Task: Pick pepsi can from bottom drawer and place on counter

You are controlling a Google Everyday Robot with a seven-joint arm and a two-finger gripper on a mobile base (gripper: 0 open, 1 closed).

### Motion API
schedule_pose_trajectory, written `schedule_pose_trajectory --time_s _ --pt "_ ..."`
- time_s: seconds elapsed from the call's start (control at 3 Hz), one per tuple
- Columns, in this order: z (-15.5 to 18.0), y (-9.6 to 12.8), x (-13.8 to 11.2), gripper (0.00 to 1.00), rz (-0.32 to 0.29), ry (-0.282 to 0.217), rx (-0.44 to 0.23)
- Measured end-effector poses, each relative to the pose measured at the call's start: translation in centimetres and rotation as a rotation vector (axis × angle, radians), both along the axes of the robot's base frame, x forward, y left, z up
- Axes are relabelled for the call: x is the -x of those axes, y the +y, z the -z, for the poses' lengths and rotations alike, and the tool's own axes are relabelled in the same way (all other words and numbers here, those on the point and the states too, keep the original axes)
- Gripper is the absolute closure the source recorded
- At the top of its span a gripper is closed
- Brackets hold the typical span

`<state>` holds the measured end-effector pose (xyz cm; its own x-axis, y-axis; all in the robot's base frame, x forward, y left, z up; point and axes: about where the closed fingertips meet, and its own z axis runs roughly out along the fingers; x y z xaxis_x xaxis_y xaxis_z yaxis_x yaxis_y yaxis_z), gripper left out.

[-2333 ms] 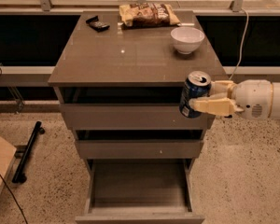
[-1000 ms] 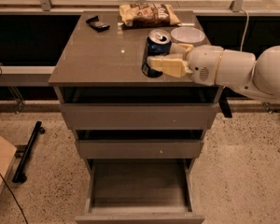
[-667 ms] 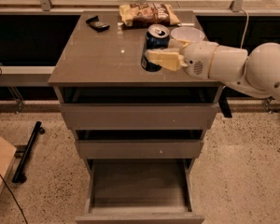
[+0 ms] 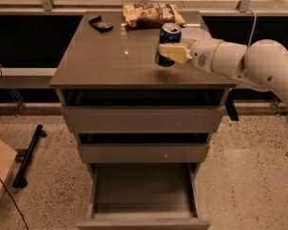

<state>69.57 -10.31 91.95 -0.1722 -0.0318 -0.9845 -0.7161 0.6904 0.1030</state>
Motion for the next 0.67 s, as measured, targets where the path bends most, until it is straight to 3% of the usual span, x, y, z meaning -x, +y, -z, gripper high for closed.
schedule_pose_trajectory --time_s 0.33,0.67 --pt "1.7 -1.9 -2.5 1.0 0.048 0.018 0.029" --pt "3.8 -4.7 -4.2 0.75 0.086 0.013 0.089"
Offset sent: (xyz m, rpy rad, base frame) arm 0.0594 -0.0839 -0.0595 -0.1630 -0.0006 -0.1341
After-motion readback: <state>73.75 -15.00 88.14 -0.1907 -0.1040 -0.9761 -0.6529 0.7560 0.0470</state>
